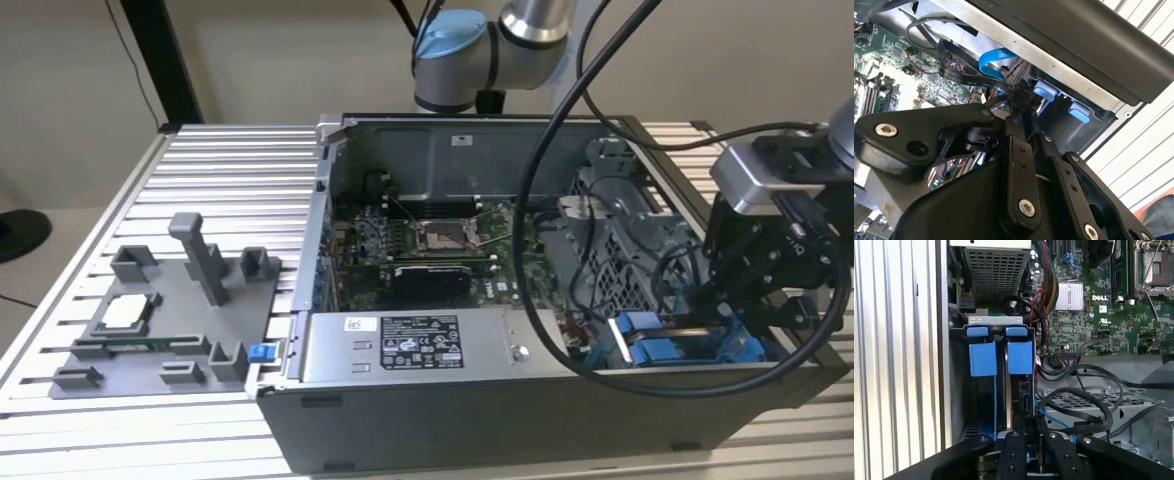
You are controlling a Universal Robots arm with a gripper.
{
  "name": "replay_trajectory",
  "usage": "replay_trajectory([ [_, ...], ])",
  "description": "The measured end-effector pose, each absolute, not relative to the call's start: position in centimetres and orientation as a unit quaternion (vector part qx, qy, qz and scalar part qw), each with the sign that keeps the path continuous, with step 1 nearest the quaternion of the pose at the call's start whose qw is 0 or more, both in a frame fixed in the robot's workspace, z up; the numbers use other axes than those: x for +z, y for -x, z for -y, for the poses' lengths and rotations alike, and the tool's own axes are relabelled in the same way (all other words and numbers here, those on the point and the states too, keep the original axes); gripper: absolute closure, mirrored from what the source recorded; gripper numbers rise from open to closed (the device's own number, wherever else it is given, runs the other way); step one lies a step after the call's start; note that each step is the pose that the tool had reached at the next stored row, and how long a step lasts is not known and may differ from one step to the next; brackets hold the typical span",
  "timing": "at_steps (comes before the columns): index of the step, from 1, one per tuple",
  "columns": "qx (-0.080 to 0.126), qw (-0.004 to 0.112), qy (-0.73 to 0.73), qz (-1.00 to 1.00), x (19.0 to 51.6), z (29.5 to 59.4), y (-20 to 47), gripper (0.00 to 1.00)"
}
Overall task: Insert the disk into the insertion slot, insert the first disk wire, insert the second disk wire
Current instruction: 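Insert the first disk wire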
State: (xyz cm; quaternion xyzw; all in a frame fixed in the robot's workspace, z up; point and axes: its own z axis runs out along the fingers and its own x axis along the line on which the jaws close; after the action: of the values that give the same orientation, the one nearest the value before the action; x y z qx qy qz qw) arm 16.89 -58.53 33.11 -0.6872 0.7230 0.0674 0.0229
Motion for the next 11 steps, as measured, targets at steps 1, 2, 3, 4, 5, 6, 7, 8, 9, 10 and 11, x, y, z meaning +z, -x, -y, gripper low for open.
replay_trajectory([
  [1,0.068,0.023,0.687,-0.723,33.01,58.52,-16.89,1.0],
  [2,0.068,0.023,0.687,-0.723,32.94,58.52,-16.89,1.0],
  [3,0.068,0.023,0.687,-0.723,32.93,58.52,-16.89,1.0],
  [4,0.068,0.023,0.687,-0.723,32.93,58.53,-16.89,1.0],
  [5,0.068,0.023,0.687,-0.723,32.92,58.53,-16.89,1.0],
  [6,0.068,0.023,0.687,-0.723,32.92,58.52,-16.89,1.0],
  [7,0.068,0.023,0.687,-0.723,32.91,58.52,-16.89,1.0],
  [8,0.068,0.023,0.687,-0.723,32.9,58.52,-16.89,1.0],
  [9,0.068,0.023,0.687,-0.723,32.89,58.52,-16.89,1.0],
  [10,0.068,0.023,0.687,-0.723,32.88,58.53,-16.89,1.0],
  [11,0.068,0.023,0.687,-0.723,32.88,58.53,-16.89,1.0],
])
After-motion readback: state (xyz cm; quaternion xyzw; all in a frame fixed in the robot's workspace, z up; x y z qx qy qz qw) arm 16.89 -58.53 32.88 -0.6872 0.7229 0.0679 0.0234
